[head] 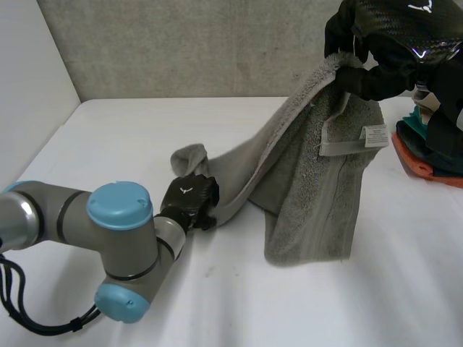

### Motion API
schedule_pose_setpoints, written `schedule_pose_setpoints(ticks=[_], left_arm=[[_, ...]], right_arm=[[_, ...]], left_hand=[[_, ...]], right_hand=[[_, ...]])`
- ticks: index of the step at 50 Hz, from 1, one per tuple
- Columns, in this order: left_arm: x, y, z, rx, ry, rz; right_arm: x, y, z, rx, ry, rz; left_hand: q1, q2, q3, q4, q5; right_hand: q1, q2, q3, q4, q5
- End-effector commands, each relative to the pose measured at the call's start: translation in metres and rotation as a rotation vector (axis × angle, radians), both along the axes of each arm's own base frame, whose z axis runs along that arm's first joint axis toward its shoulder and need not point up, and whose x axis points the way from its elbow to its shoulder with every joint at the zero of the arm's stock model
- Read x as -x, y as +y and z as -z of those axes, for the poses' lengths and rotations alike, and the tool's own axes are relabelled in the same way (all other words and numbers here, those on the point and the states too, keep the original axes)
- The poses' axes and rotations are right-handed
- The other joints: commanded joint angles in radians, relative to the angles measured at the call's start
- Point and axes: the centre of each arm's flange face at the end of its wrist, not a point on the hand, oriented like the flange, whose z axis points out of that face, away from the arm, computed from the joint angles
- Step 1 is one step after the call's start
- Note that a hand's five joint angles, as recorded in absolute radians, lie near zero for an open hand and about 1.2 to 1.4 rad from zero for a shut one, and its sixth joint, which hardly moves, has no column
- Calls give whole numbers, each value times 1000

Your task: Fold the laundry.

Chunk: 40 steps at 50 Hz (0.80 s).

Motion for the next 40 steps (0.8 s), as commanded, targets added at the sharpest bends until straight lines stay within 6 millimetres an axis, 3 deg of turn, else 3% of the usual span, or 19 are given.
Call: schedule_pose_setpoints(ticks=[1, 2, 5, 7, 10, 11, 16, 22, 25, 26, 29, 30, 32, 35, 37, 40], left_arm=[[-2, -18, 2, 39, -4, -86], [-5, -20, 0, 46, -9, -113], [-28, -29, -37, 111, 13, -233], [-54, -32, -72, 172, 48, -302], [-77, -31, -104, 234, 84, -341], [-85, -26, -124, 275, 107, -339], [-96, -4, -165, 374, 101, -261], [-99, 5, -156, 353, -73, -157], [-94, -5, -131, 306, -174, -122], [-91, -14, -116, 282, -226, -110], [-86, -32, -97, 277, -308, -93], [-82, -46, -86, 282, -354, -89], [-79, -63, -80, 303, -390, -108], [-73, -99, -87, 389, -414, -173], [-68, -115, -96, 452, -402, -202], [-58, -143, -144, 662, -311, -259]], right_arm=[[3, -2, -1, 6, -1, 39], [3, -5, 2, 1, 8, 43], [4, -9, 7, 1, 34, 50], [11, -27, 18, 0, 92, 98], [32, -53, 34, -14, 202, 194], [37, -56, 36, -15, 231, 212], [53, -70, 51, -33, 387, 262], [50, -86, 88, -123, 528, 226], [46, -93, 100, -146, 552, 221], [42, -98, 110, -165, 569, 218], [28, -107, 132, -204, 602, 208], [24, -109, 136, -205, 612, 208], [18, -117, 143, -190, 626, 221], [7, -142, 145, -95, 614, 286], [2, -167, 136, 29, 571, 365], [-2, -192, 111, 196, 484, 457]], left_hand=[[415, 439, 460, 458, 464], [415, 439, 460, 458, 464], [415, 439, 460, 458, 464], [415, 439, 460, 458, 464], [415, 439, 460, 458, 464], [415, 439, 460, 458, 464], [415, 439, 460, 458, 464], [415, 439, 460, 458, 464], [415, 439, 460, 458, 464], [415, 439, 460, 458, 464], [415, 439, 460, 458, 464], [415, 439, 460, 458, 464], [415, 439, 460, 458, 464], [415, 439, 460, 458, 464], [415, 439, 460, 458, 464], [415, 439, 460, 458, 464]], right_hand=[[303, 225, 206, 198, 211], [303, 225, 206, 198, 211], [303, 225, 206, 198, 211], [303, 225, 206, 198, 211], [303, 225, 206, 198, 211], [303, 225, 206, 198, 211], [303, 225, 206, 198, 211], [303, 225, 206, 198, 211], [303, 225, 206, 198, 211], [303, 225, 206, 198, 211], [303, 225, 206, 198, 211], [303, 225, 206, 198, 211], [303, 225, 206, 198, 211], [303, 225, 206, 198, 211], [303, 225, 206, 198, 211], [303, 225, 206, 198, 211]])
